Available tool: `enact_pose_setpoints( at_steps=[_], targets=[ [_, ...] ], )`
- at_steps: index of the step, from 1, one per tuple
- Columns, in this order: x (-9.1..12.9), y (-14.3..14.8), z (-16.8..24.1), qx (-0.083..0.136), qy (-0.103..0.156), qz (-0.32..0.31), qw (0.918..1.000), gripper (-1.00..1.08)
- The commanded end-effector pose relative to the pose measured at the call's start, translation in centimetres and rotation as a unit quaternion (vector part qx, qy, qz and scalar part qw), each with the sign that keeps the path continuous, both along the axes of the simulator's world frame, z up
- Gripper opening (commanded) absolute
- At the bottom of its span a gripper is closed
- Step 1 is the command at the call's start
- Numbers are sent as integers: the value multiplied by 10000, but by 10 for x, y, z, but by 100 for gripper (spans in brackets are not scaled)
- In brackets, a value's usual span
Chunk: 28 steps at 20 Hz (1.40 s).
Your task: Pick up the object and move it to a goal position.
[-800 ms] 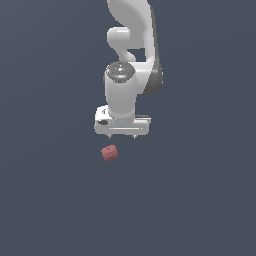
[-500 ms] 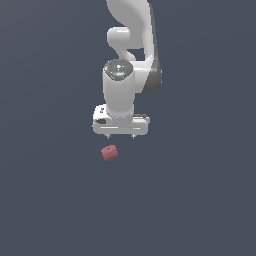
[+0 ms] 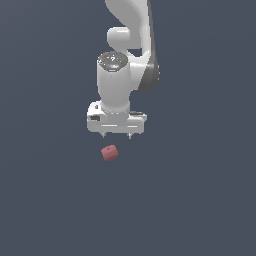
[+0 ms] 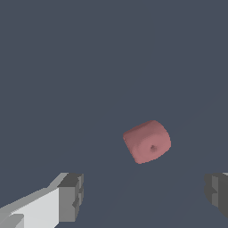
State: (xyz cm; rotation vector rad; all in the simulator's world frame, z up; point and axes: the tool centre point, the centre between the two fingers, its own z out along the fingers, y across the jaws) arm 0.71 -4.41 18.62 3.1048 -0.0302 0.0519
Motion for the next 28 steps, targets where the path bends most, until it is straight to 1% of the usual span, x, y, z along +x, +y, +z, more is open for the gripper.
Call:
enact_pose_setpoints(
  at_steps=[1, 9, 12, 15, 18, 21, 24, 28],
  targets=[
    [0, 0, -1, 6, 6, -52, 10000, 100],
    [0, -4, -10, 57, 8, -607, 9981, 100],
    [0, -6, -16, 86, 12, -944, 9955, 100],
    [1, -9, -22, 117, 17, -1351, 9908, 100],
    [1, -13, -30, 148, 24, -1814, 9833, 100],
    [1, -17, -37, 175, 30, -2280, 9735, 100],
    [0, -20, -45, 198, 36, -2740, 9615, 100],
    [0, -26, -54, 220, 43, -3344, 9422, 100]
  ],
)
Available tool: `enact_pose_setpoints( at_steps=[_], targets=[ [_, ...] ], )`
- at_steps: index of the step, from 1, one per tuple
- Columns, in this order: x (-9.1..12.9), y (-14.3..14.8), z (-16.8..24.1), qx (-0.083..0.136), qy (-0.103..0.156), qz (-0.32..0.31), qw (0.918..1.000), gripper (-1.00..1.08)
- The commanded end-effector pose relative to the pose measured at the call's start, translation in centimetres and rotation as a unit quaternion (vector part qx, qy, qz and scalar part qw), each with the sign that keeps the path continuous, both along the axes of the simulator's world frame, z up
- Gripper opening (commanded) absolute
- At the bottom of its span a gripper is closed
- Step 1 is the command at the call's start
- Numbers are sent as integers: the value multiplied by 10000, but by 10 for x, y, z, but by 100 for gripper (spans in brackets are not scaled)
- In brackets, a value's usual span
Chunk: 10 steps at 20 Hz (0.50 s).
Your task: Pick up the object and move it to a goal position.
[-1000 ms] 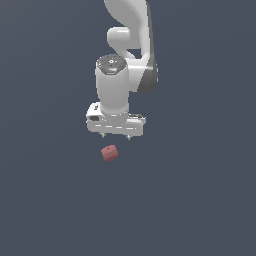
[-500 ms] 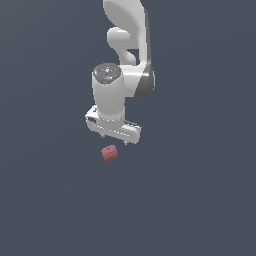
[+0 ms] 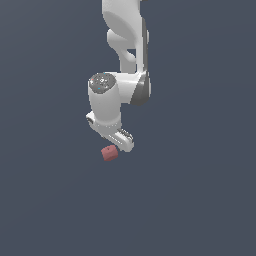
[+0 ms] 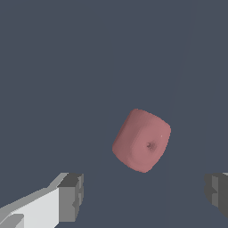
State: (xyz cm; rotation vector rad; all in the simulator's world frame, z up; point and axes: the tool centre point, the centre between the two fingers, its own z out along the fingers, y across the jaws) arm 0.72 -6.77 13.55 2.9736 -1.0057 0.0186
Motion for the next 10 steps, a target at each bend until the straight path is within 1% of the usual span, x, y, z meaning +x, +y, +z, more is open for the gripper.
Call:
enact_pose_setpoints(
  at_steps=[1, 5, 10],
  targets=[
    [0, -3, -6, 14, 8, -406, 9992, 100],
    [-1, -9, -16, 31, 20, -1038, 9946, 100],
    [-2, -15, -26, 40, 32, -1705, 9854, 100]
  ],
)
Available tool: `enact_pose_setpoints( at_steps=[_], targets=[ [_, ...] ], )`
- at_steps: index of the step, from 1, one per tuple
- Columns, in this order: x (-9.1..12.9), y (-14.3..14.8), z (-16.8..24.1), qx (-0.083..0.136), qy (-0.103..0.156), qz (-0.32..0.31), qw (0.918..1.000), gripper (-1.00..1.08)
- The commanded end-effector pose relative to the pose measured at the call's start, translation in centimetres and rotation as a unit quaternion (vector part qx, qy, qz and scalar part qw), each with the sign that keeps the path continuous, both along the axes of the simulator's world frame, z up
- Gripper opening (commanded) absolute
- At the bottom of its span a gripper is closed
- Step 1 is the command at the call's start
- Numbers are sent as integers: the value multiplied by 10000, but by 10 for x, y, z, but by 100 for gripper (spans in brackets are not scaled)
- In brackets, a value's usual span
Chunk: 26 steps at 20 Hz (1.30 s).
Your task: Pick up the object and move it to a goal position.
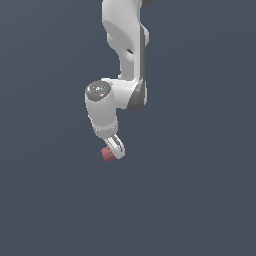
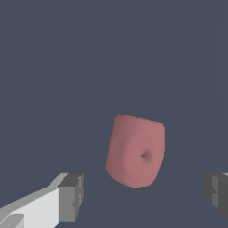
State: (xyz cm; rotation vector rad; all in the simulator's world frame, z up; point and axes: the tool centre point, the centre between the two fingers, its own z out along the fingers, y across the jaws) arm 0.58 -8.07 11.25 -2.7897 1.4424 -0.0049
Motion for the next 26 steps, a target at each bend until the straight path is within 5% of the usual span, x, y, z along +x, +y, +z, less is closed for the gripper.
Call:
enact_pose_setpoints(
  at_steps=[1, 11, 26],
  targets=[
    [0, -3, -4, 3, 4, -312, 9995, 100],
    [-1, -9, -14, 4, 15, -963, 9953, 100],
    [-3, -9, -54, 4, 17, -996, 9950, 100]
  ],
)
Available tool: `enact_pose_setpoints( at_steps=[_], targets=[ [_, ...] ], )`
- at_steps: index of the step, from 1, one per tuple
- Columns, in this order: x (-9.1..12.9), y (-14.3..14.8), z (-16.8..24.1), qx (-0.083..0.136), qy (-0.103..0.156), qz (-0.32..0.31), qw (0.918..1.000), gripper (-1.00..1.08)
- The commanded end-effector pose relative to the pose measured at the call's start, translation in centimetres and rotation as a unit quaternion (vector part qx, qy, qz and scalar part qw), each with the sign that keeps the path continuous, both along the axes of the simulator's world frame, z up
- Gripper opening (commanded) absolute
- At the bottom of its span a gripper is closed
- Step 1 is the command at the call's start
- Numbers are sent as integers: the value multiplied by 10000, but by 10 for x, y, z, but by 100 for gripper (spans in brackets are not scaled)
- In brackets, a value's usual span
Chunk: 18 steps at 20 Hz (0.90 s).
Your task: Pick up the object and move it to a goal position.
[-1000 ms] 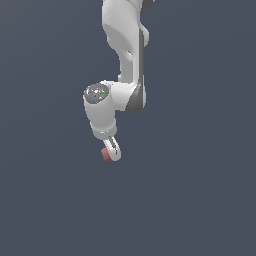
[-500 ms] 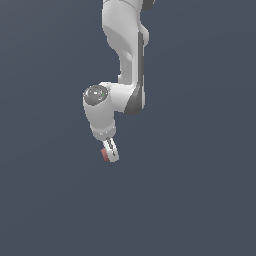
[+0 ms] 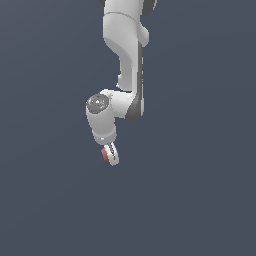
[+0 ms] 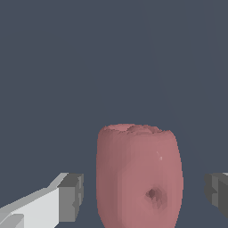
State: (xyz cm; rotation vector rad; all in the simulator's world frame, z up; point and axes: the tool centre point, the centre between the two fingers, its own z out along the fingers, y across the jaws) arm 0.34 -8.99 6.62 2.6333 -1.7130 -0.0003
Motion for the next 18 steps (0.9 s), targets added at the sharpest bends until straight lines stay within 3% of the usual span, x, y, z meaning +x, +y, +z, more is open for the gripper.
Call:
enact_pose_setpoints(
  at_steps=[1, 6, 7, 18],
  targets=[
    [0, 0, -11, 0, 0, -6, 10000, 100],
    [1, 0, -18, 0, 0, -6, 10000, 100],
    [1, 0, -18, 0, 0, -6, 10000, -100],
    [1, 1, -18, 2, -6, -5, 10000, -100]
  ],
)
